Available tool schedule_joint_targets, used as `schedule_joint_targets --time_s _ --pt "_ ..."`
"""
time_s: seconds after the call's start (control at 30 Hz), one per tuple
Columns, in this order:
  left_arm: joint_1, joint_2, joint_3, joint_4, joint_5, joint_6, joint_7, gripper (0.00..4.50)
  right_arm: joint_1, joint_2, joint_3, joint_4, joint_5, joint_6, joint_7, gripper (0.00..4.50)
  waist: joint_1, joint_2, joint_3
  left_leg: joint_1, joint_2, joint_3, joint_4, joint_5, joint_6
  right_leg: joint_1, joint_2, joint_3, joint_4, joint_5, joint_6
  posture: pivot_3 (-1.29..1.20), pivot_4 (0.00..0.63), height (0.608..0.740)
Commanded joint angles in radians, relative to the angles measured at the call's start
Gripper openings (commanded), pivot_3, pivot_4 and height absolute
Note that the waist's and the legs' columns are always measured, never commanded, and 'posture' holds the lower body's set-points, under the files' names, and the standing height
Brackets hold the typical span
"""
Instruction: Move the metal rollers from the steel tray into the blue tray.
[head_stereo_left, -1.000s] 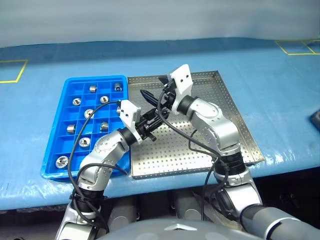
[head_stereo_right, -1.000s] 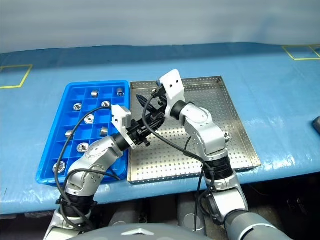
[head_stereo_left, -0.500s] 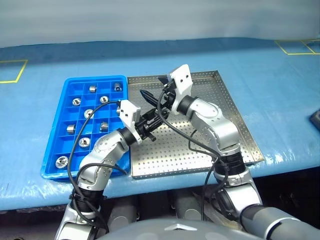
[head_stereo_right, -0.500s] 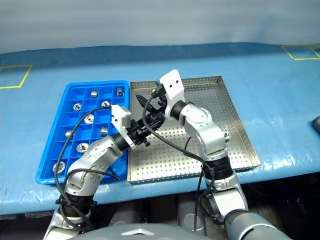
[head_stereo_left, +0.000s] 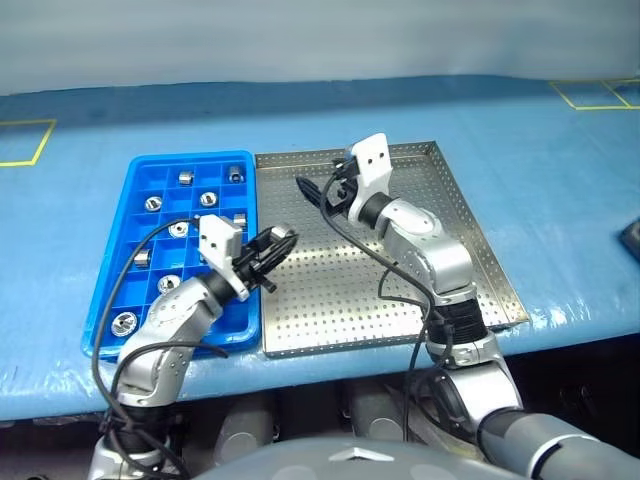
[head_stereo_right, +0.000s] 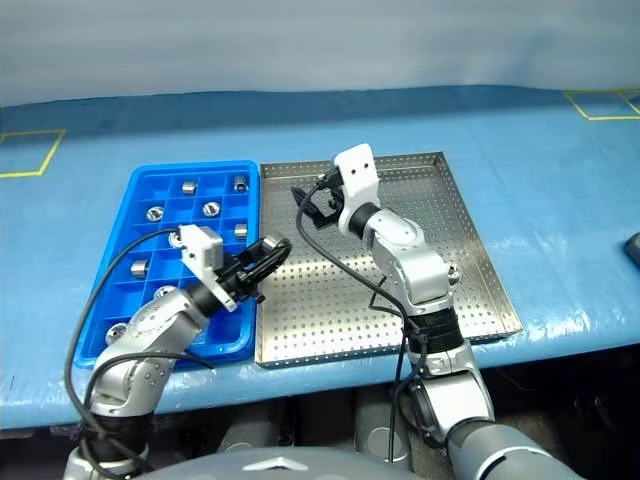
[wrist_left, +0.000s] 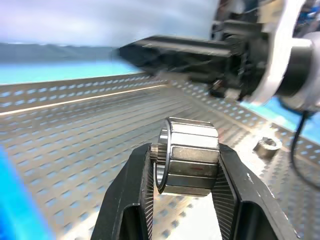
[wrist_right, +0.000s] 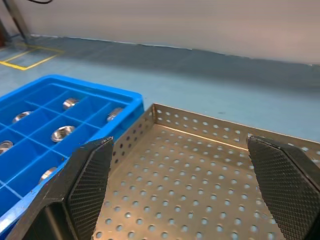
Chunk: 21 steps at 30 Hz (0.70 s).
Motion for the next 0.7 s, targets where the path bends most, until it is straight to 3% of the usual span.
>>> schedule_joint_targets --time_s 0.03,0.3,0.5,0.7 --pt "0.020 0.008 0.040 -0.109 -0.041 -0.004 0.011 1.25 -0.033 0.003 -0.015 0.001 -0.009 -0.035 -0.021 4.50 0.000 0.000 0.000 0.000 0.000 0.000 0.000 0.000 0.000 0.000 0.000 0.000 0.000 0.000 0.000 -0.14 0.150 0.740" --pt "0.162 0.143 0.187 -0.300 -0.120 0.073 0.027 1.25 0.045 -0.084 -0.003 -0.136 0.044 -0.013 0.090 4.50 0.009 0.001 0.000 0.000 0.001 0.000 -0.001 -0.001 0.001 0.000 -0.001 0.000 -0.001 0.000 0.000 -0.09 0.150 0.740" --pt "0.299 0.261 0.398 -0.430 -0.225 0.169 0.064 1.25 0.146 -0.147 0.001 -0.243 0.077 0.036 0.134 4.50 0.027 0.001 0.001 0.000 0.001 0.000 -0.001 -0.001 0.002 0.000 -0.001 0.000 -0.001 -0.001 -0.001 -0.05 0.150 0.740" --pt "0.325 0.277 0.383 -0.442 -0.227 0.185 0.090 1.25 0.160 -0.151 0.003 -0.257 0.086 0.058 0.130 4.50 0.045 0.001 0.001 0.001 0.000 0.000 0.000 0.000 0.000 0.001 0.001 0.000 -0.001 -0.004 -0.006 -0.05 0.150 0.740"
